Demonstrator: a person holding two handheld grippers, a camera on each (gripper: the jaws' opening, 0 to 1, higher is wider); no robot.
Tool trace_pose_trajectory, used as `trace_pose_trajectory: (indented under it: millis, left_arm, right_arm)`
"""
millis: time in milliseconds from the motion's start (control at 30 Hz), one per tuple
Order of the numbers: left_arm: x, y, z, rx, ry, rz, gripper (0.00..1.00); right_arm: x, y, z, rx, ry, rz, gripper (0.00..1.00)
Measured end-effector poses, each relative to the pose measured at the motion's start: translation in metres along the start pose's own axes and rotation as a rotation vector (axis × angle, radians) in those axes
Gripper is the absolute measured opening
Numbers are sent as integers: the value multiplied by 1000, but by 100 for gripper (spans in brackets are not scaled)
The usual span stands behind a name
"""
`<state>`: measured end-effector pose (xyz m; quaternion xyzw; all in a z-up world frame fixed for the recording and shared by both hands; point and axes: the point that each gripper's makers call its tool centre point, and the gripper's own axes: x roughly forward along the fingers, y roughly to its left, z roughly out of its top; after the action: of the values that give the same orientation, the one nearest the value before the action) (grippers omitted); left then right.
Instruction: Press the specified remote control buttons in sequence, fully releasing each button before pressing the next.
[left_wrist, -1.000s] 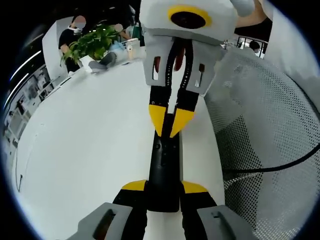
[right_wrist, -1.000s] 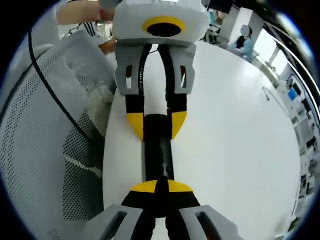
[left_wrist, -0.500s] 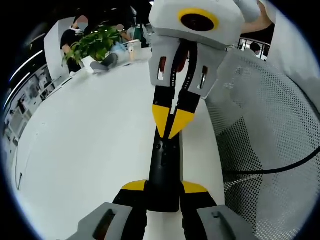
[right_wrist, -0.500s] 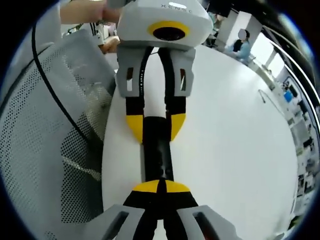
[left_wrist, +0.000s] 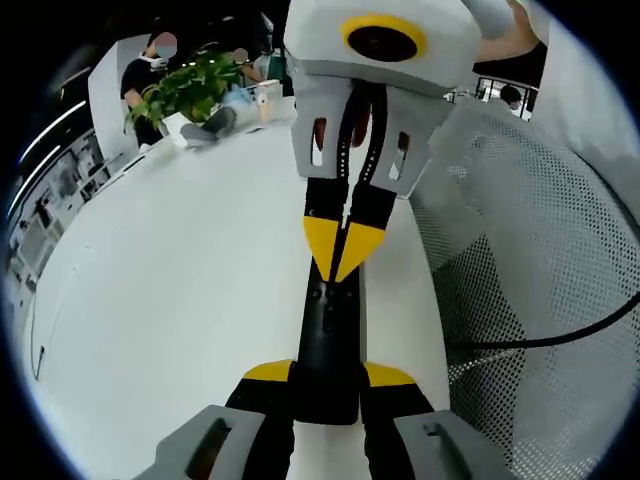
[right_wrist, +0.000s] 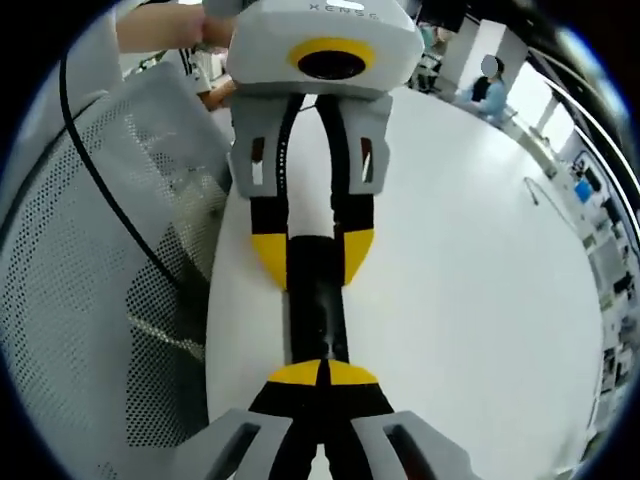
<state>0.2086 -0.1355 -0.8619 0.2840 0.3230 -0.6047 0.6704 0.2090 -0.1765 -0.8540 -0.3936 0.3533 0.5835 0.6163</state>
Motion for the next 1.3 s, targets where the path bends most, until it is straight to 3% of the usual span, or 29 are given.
trace_pose_trajectory:
  millis: [100, 500, 800, 1300]
  left_arm:
    - [0, 0, 0, 0, 0, 0, 24]
    - [0, 0, 0, -5, -17, 2, 24]
    - [0, 0, 0, 3, -10, -1, 24]
    - [-1, 0, 1, 10, -23, -14, 24]
  right_arm:
    - [-1, -1, 0, 48, -20, 21, 0]
    - [-6, 0, -11, 77, -25, 43, 0]
    - [-5, 0, -10, 91, -7, 26, 0]
    - [-9, 0, -13, 139, -50, 43, 0]
